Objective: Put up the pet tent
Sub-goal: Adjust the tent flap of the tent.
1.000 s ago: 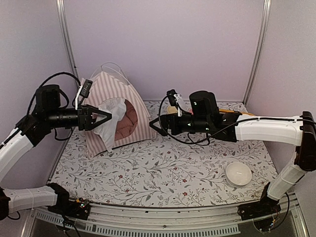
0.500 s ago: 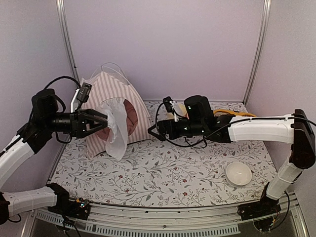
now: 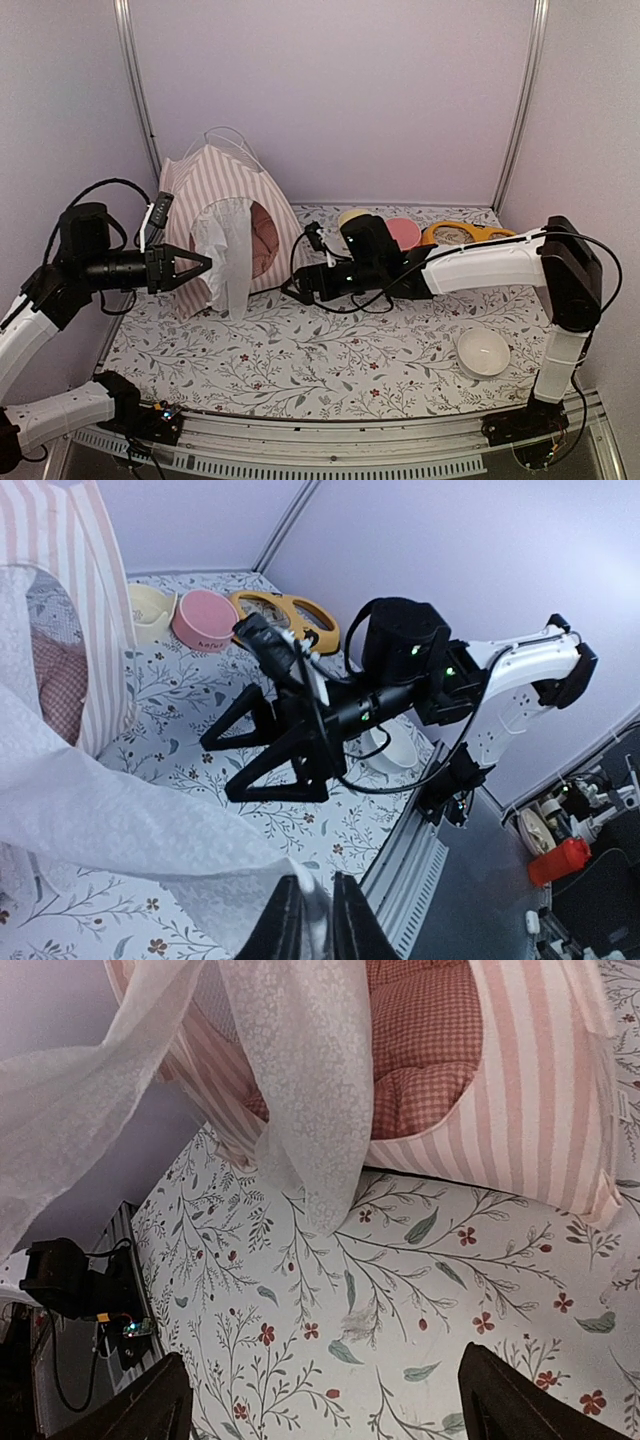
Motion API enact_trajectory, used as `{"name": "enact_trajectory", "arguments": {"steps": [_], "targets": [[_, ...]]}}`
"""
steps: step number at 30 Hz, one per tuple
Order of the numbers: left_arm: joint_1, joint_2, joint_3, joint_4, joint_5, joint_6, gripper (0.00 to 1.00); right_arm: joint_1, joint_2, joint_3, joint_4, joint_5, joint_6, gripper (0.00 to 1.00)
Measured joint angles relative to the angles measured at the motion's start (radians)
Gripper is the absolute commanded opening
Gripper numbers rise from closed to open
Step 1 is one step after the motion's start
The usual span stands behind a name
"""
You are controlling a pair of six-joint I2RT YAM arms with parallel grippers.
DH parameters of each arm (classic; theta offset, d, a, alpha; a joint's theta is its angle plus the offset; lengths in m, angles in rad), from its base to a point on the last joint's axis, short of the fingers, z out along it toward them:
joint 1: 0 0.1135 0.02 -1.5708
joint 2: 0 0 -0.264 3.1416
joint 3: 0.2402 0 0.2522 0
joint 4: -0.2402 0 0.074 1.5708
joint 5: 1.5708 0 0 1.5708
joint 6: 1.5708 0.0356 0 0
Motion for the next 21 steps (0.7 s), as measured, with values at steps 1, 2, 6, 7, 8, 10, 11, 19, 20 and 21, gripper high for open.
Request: {"name": "enact_trajectory", "arguments": {"steps": [1, 2, 6, 7, 8, 10, 11, 19, 20, 21], "targets": [[0.000, -0.009, 0.000, 0.004, -0.005, -0.002, 0.07, 0.011, 0.034, 0.024, 0.011, 0.000, 0.000, 0.91], [0.000, -0.017, 0.000, 0.007, -0.014, -0.007, 0.04, 0.021, 0.063, 0.044, 0.019, 0.000, 0.000, 0.90], [0.000, -0.047, 0.002, 0.008, -0.062, -0.026, 0.00, 0.066, 0.216, 0.163, 0.074, 0.007, 0.000, 0.82], [0.000, -0.052, 0.005, 0.007, -0.076, -0.030, 0.00, 0.073, 0.249, 0.190, 0.088, 0.010, 0.000, 0.80], [0.000, -0.056, 0.010, 0.006, -0.086, -0.033, 0.00, 0.080, 0.280, 0.211, 0.101, 0.014, 0.000, 0.76], [0.000, -0.062, 0.026, 0.006, -0.108, -0.037, 0.00, 0.089, 0.336, 0.253, 0.132, 0.027, 0.004, 0.72], [0.000, -0.064, 0.034, 0.006, -0.116, -0.037, 0.00, 0.093, 0.366, 0.275, 0.148, 0.032, 0.009, 0.71], [0.000, -0.058, 0.097, 0.007, -0.147, -0.044, 0.00, 0.096, 0.599, 0.480, 0.217, 0.053, 0.050, 0.62], [0.000, -0.053, 0.103, 0.007, -0.148, -0.044, 0.00, 0.096, 0.630, 0.511, 0.220, 0.053, 0.057, 0.61], [0.000, -0.047, 0.112, 0.006, -0.149, -0.044, 0.00, 0.096, 0.657, 0.537, 0.221, 0.051, 0.063, 0.58]]}}
